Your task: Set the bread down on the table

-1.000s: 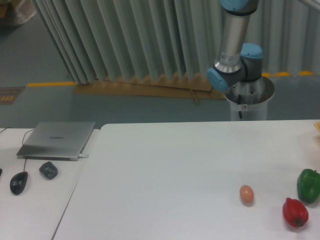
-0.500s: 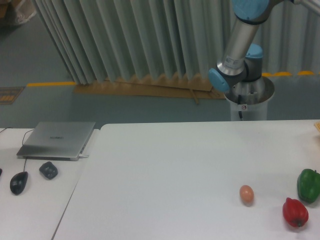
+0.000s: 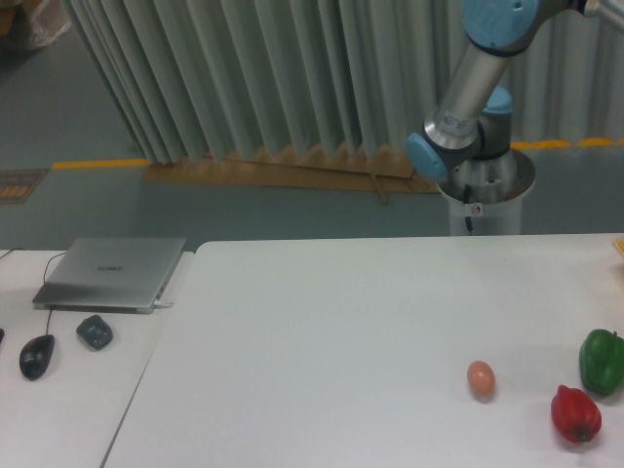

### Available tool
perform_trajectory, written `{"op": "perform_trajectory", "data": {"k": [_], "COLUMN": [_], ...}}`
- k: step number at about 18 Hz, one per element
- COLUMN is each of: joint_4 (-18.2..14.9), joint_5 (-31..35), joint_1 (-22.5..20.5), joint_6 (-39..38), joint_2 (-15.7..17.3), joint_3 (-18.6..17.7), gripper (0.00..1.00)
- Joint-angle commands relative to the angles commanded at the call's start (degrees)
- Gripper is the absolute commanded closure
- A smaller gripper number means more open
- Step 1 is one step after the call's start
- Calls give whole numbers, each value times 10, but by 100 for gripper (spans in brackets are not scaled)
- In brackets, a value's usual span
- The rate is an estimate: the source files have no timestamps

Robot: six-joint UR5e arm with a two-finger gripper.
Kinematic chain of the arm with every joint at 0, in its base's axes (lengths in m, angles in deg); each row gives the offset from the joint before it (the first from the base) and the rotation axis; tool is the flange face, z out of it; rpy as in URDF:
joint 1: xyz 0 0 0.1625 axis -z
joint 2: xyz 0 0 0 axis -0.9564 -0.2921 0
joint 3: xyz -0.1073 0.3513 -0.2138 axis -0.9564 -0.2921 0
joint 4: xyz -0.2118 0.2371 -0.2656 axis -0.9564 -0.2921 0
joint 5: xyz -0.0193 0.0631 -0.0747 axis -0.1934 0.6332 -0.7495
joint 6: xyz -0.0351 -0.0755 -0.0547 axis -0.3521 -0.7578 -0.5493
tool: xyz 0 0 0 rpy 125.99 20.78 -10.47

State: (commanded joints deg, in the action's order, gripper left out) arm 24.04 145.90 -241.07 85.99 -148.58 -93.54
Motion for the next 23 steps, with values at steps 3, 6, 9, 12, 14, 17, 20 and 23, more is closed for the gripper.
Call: {"op": "perform_trajectory", "data": {"k": [3, 6, 9, 12, 14, 17, 20, 23], "joint_4": [0, 0, 1, 2, 8, 12, 13, 12], "joint_5": [0, 0, 0, 0, 0, 1, 1, 10], "joint_1": [3, 10, 13, 12, 12, 12, 12, 13], "joint_6": [-6, -46, -52, -52, -52, -51, -52, -51], "joint_2": [-5, -9, -15, -19, -28, -39, -40, -38], "joint_3": [-2, -7, -9, -2, 4, 9, 5, 3], "gripper": [0, 0, 0, 0, 0, 0, 0, 19]}}
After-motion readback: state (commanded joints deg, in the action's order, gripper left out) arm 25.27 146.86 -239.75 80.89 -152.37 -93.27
